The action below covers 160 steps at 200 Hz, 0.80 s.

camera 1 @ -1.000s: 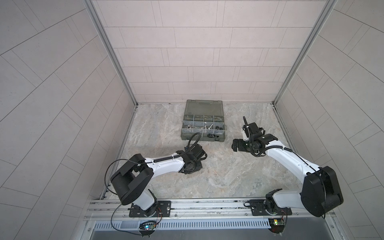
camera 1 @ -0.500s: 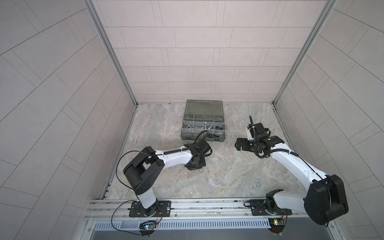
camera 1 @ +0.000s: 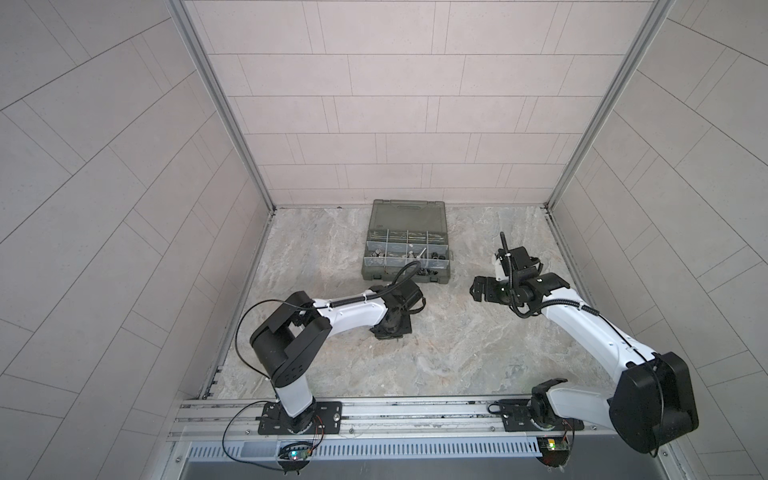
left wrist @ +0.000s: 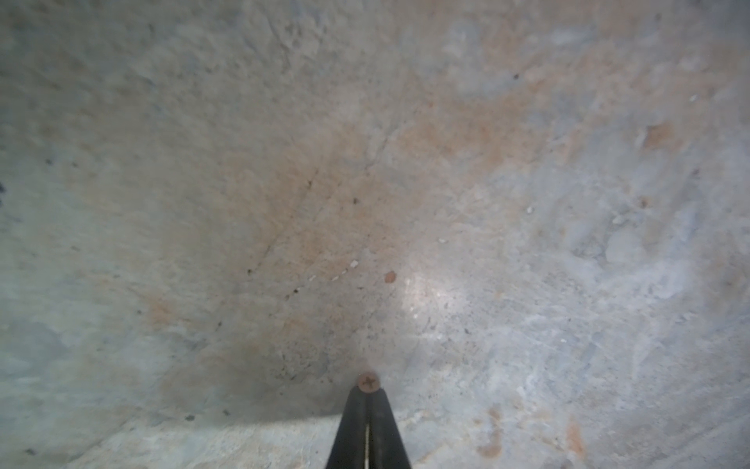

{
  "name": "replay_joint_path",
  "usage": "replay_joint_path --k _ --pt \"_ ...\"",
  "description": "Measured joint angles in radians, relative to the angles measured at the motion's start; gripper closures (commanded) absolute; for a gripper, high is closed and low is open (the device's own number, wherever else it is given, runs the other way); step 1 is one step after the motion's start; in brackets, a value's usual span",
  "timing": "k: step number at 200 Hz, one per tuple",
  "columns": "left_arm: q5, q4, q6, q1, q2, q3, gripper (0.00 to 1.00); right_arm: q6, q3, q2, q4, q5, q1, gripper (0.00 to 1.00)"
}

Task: Sort the screws and nuts into containers
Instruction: 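Lift the screw and carry it over the box with the left gripper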

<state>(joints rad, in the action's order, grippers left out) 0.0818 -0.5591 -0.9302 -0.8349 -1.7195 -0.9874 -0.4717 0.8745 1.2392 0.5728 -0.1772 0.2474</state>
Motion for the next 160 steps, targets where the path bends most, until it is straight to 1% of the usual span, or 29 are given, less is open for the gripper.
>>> replay_joint_path --k 23,43,110,130,160 --pt "0.0 -0.035 0.018 0.019 0.017 -0.002 1.0 0.0 -0.002 0.0 -0.009 -0.003 0.0 0.01" --pt "-0.002 -0.079 0.048 0.059 0.037 -0.031 1.0 0.0 -0.006 0.005 -0.016 -0.003 0.0 0.01" --pt "0.023 -0.144 0.158 0.279 0.055 -0.257 1.0 0.0 -0.011 0.013 -0.024 -0.001 -0.002 0.01" --pt "0.045 -0.153 0.182 0.335 0.035 -0.328 1.0 0.0 -0.011 0.023 -0.024 0.001 -0.002 0.01" --pt "0.076 -0.153 0.203 0.397 -0.026 -0.416 1.0 0.0 -0.011 0.037 -0.024 0.003 -0.002 0.01"
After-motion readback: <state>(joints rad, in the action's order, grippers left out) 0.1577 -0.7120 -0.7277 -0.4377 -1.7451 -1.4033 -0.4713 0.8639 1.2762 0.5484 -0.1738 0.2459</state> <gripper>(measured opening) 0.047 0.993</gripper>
